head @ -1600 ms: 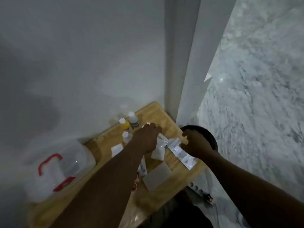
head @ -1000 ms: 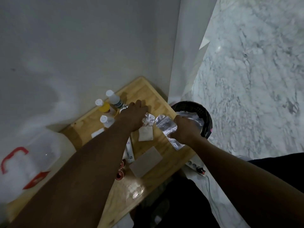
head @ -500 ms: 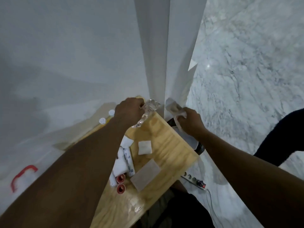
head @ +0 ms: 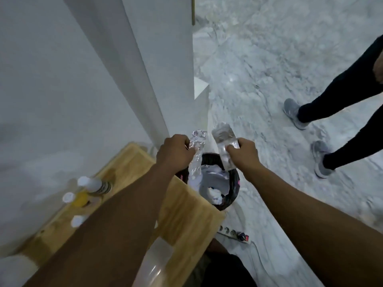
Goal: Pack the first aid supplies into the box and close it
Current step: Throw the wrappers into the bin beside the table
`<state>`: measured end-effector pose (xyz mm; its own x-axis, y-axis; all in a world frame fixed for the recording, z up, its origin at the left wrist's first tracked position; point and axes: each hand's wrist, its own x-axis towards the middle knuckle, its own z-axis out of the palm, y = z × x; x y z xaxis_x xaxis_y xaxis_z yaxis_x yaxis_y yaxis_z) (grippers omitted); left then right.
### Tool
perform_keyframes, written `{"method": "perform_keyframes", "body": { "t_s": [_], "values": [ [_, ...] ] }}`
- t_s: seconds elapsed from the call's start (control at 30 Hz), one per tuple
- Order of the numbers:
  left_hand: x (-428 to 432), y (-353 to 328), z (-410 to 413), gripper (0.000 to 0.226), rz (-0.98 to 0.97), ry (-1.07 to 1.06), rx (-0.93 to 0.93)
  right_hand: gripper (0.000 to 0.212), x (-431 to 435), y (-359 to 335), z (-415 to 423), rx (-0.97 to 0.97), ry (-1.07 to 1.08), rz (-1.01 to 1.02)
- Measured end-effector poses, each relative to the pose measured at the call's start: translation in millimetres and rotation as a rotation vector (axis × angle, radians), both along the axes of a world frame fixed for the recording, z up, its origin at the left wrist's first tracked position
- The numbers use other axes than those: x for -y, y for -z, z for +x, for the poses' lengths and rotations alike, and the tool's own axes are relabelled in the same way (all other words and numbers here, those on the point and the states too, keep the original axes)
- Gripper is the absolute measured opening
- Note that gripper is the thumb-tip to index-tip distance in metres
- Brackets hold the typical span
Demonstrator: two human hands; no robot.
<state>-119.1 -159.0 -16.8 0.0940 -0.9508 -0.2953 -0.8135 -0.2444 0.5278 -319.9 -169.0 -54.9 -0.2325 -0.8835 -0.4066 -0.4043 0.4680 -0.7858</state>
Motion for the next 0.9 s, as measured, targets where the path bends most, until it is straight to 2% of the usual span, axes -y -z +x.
{"method": "perform_keyframes", "body": {
  "t_s": [0.3, 0.5, 0.8, 0.9],
  "values": [
    [41.7, 142.1, -35.7, 0.027, 0.368, 0.243, 0.170, 0.022, -7.2, 173.3, -22.8, -0.061, -0.021, 0.258],
    [56.7, 222.3, -45.7, 0.022, 0.489, 0.365, 0.293, 0.042, -10.3, 268.2, -17.8, -0.133, -0.097, 0.327],
    [69.8, 264.3, -50.1, 0.027, 0.533, 0.385, 0.347, 0.035, -2.5, 306.8, -15.8, -0.098, -0.152, 0.390],
    [68.2, 264.5, -52.0, 0.031, 0.558, 0.377, 0.330, 0.022, -0.4, 302.3, -19.6, -0.071, -0.143, 0.390]
  ]
}}
